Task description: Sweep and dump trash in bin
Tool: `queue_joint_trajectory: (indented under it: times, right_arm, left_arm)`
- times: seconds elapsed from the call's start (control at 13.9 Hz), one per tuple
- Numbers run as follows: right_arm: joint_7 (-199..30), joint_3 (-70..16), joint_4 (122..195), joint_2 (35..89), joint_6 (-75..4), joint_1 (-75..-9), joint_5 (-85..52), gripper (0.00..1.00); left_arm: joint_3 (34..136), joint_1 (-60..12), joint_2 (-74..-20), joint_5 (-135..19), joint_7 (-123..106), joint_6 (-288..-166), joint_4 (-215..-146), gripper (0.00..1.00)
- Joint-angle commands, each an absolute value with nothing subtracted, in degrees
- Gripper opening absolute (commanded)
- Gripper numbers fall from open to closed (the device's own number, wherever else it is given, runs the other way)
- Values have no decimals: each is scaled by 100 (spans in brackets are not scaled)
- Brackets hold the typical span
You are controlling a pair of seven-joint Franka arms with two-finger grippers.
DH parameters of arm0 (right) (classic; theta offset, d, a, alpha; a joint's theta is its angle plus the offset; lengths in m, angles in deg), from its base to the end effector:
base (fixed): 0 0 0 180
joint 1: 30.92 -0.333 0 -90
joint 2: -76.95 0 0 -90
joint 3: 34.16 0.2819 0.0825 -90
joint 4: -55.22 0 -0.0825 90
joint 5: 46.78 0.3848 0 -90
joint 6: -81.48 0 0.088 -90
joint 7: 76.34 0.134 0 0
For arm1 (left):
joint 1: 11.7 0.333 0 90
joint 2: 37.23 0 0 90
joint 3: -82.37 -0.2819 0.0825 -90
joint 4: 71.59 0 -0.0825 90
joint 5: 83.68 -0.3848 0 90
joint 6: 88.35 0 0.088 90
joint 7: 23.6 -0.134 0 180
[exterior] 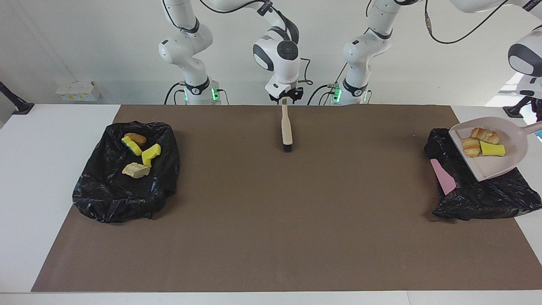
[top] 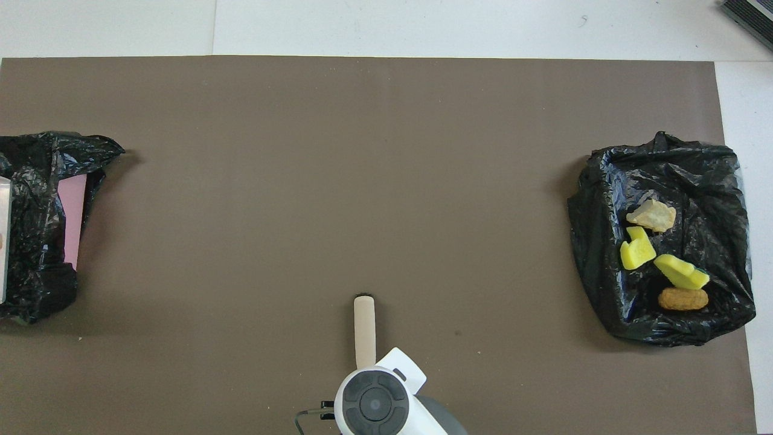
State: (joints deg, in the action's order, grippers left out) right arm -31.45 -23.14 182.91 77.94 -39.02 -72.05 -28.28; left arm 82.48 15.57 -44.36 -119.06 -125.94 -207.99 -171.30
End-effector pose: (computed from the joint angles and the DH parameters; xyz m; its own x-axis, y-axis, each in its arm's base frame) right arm 0.2957 0.4169 0.3124 0.9625 -0.0396 -0.2685 -0.0652 -0.9941 -0.0871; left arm 0.5399 0.3245 0.4717 0.0095 -0.8217 -0.5699 -0.9999 -0.0028 -0.0127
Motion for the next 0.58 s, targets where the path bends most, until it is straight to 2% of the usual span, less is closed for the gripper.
queue_joint_trajectory:
  times: [0.0, 0.14, 0.22, 0.5]
  right_arm:
    - [-3152, -2308, 17943, 8090, -3622, -6635, -2735, 84]
    - [-3152, -2308, 17504, 8081, -3288, -6196, -2814, 98]
    - [-3152, -2308, 17328, 8081, -3208, -5959, -2823, 100]
    - [-3406, -2308, 16633, 8073, -3181, -5010, -3016, 100]
  left_arm:
    - [8246, 1336, -4479, -12777, -12029, -20894, -17196, 0]
    - [8246, 1187, -4462, -13340, -11809, -20815, -17205, 0]
    - [8246, 1160, -4453, -13656, -11660, -20780, -17205, 0]
    - [8246, 1151, -4400, -14834, -11150, -20736, -17196, 0]
